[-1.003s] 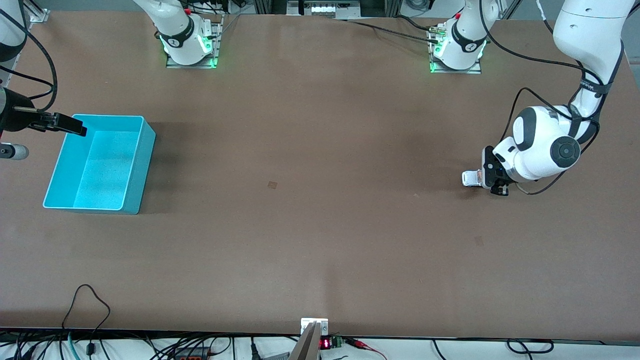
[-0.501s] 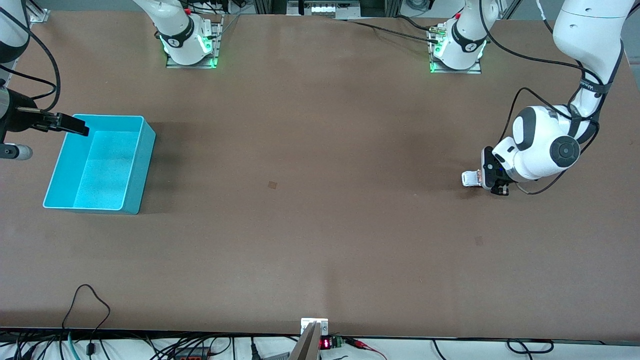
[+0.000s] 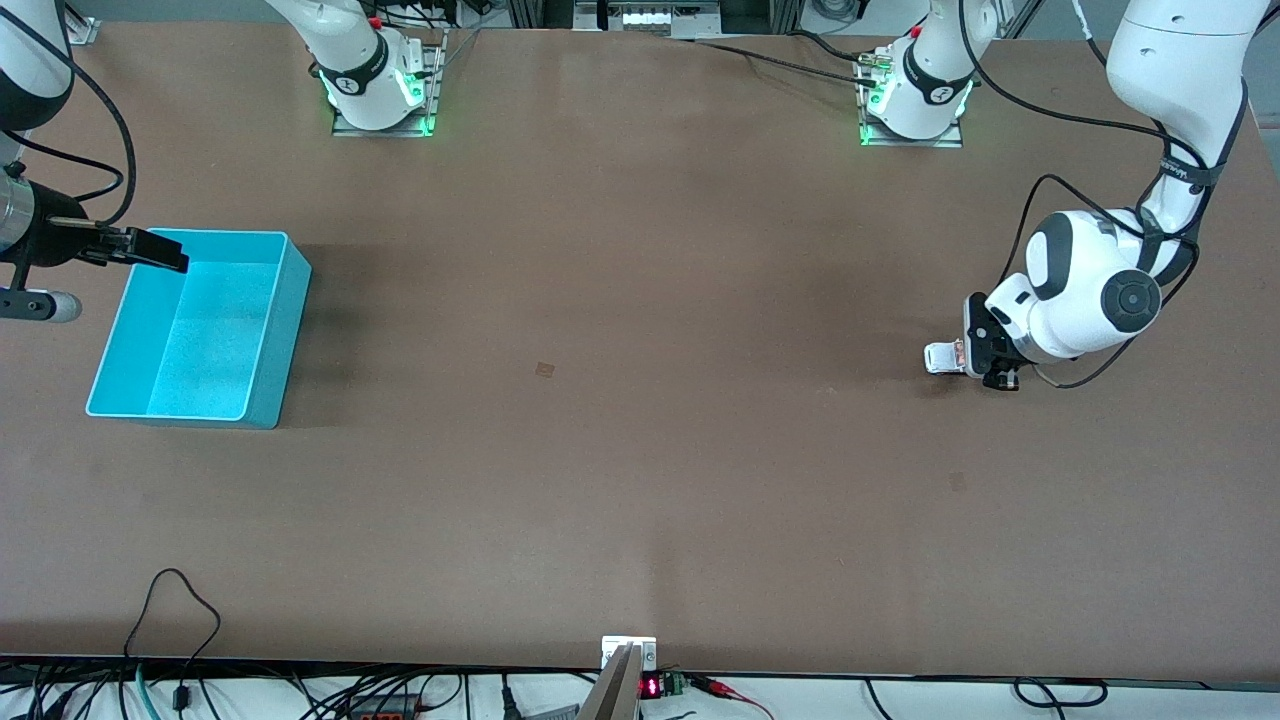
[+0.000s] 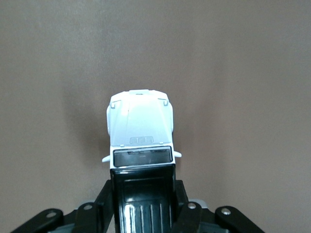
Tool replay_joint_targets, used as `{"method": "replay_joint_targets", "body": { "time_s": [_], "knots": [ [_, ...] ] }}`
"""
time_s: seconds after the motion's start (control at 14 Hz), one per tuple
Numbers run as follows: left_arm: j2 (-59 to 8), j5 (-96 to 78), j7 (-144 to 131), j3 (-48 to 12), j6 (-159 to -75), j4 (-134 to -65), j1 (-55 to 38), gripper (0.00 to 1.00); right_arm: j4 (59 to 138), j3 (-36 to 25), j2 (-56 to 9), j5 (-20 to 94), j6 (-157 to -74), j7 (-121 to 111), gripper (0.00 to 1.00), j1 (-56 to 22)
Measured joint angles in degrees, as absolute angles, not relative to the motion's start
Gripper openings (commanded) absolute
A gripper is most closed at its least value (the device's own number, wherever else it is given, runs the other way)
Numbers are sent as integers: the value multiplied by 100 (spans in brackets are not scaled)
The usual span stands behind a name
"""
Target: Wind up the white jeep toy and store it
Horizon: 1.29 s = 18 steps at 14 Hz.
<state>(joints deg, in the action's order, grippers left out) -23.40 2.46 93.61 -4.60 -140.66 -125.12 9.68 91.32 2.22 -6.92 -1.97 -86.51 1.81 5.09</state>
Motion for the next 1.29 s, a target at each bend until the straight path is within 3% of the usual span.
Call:
{"method": "replay_joint_targets", "body": {
  "time_s": [1.29],
  "knots": [
    [-2377, 498, 10127, -465, -14310, -12496, 1994, 21, 9154, 223, -714, -166, -8438, 180, 100, 497]
  ]
}}
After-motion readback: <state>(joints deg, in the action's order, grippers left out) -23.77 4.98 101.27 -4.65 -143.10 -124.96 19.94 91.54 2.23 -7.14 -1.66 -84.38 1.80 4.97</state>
